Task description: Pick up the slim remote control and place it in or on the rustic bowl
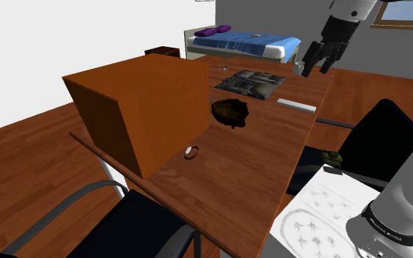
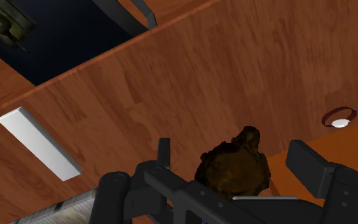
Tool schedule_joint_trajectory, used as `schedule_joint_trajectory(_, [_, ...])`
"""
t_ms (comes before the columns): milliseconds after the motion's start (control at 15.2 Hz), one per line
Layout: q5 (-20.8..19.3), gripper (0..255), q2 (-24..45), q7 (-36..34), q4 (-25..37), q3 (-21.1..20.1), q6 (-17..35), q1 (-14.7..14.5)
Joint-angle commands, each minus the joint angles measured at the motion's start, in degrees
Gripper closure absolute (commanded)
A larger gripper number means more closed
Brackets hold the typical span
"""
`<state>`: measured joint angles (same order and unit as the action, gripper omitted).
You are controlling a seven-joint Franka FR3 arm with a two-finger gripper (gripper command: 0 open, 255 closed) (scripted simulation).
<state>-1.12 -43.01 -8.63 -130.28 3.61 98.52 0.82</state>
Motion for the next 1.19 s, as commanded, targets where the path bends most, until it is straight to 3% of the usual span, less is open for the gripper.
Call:
schedule_joint_trajectory(0, [0.0, 0, 0.0, 0.0, 0.0, 0.0, 0.0, 0.0])
schedule_joint_trajectory(594, [-4.0, 0, 9.5, 13.1, -1.7, 9.8, 8.7, 1.2])
schedule_joint_trajectory(1122, [-4.4, 0, 22.6, 25.2, 1.9, 18.4, 16.1, 1.2])
